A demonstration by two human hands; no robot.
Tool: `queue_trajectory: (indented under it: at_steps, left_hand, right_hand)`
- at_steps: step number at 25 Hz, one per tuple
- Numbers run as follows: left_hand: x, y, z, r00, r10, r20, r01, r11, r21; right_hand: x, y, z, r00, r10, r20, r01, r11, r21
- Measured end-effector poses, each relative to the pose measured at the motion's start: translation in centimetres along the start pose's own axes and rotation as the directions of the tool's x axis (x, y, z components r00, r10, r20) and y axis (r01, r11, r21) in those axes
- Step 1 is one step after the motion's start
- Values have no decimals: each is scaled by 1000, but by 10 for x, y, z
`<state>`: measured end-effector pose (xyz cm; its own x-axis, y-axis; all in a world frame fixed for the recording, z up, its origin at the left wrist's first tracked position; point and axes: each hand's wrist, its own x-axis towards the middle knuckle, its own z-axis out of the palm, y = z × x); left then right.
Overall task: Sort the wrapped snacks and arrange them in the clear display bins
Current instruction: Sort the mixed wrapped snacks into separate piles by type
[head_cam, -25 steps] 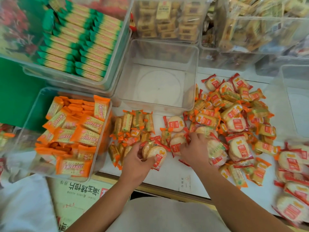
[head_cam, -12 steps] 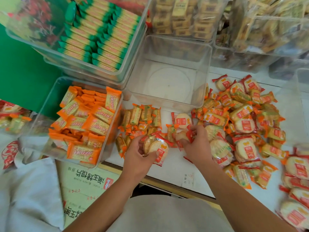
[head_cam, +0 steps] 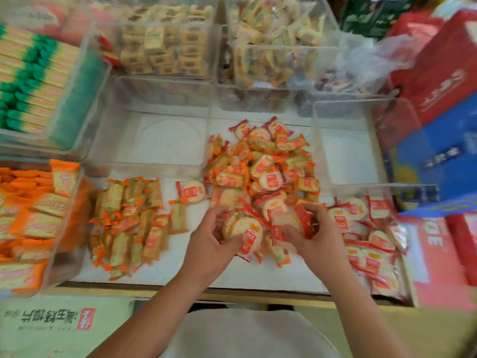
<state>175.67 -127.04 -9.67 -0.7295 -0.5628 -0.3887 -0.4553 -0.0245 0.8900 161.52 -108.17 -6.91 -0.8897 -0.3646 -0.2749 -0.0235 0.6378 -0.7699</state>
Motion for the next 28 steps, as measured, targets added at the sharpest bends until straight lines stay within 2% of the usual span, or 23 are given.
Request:
queue_trajectory:
  at_steps: [3,8,11,15,19,21,28]
  left_hand:
    - [-5,16,83,996,-32,86,29,999,33]
    - [-19,22,219,978,-175,118,171,985,38]
    - [-8,26,274,972,-227,69,224,974,45]
    - [32,53,325,981,-195,8,195,981,-5]
    - [51,55,347,980,-168,104,144,968,205]
    - [47,47,343,975,-194,109,157,947,280]
    - [7,25,298,974,-222,-49,227,960,166]
  right_hand:
    - [-7,57,-70,999,27,-41,-27,1000,6]
    - [-19,149,-171,992,123,-24,-123,992,9]
    - [-22,185,-212,981,193,-14,-191,978,86]
    - [-19,206,-235,975,223,-20,-218,967,135]
    - [-11,214,-244,978,207,-6,-204,968,146]
    - [0,215,-243,979,201,20,-202,972,121]
    - [78,189,-211,986,81,144,-84,996,13]
